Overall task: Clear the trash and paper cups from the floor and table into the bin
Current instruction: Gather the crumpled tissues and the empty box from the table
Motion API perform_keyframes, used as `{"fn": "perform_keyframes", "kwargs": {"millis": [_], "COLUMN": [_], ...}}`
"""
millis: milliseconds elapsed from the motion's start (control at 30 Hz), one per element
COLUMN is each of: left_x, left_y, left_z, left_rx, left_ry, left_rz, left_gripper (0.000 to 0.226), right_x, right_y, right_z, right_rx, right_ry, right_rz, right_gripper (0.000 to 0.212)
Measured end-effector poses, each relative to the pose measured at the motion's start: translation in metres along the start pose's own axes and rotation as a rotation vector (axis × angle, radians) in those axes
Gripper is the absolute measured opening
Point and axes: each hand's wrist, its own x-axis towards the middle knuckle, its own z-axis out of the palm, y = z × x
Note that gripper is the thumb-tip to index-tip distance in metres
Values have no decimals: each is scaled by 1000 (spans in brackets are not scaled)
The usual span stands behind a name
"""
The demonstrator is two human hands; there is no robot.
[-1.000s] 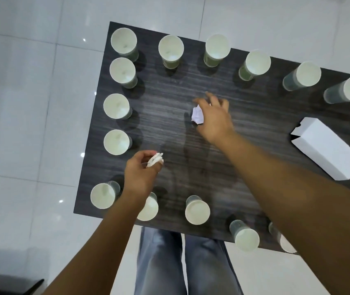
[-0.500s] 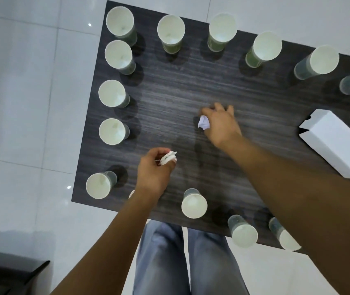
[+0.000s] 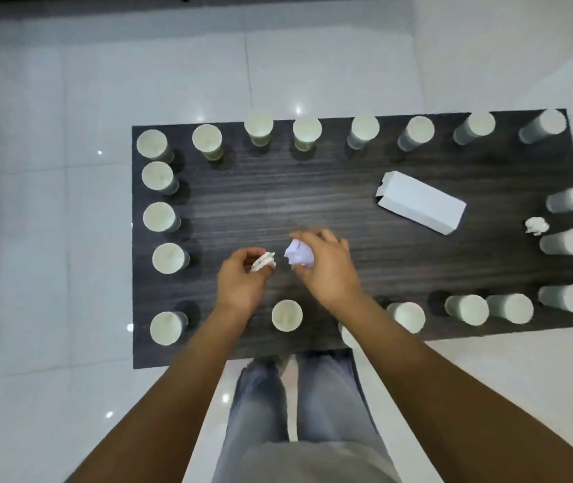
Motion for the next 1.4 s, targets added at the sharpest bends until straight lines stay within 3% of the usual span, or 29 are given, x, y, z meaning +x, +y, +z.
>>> {"fn": "perform_keyframes", "kwargs": {"millis": [333, 700, 867, 1067, 1400], "left_x": [-127, -294, -397, -543, -736], "left_y": [21, 10, -38, -126, -242], "left_z": [33, 168, 260, 371, 510], "left_rx": [239, 584, 711, 818, 969], "left_ry": [-313, -775, -965, -1168, -1388], "left_rz": [206, 455, 521, 571, 570], "left_gripper": [13, 11, 14, 17, 17], "right_x": [-193, -414, -527, -679, -887], "right_y": [29, 114, 177, 277, 407], "right_z": [-50, -75, -79, -78, -64], "right_rx": [293, 595, 684, 726, 833], "right_ry": [349, 771, 944, 1033, 1219], "right_rz": [312, 645, 772, 894, 1144], "right_gripper": [52, 48, 48, 50, 50]}}
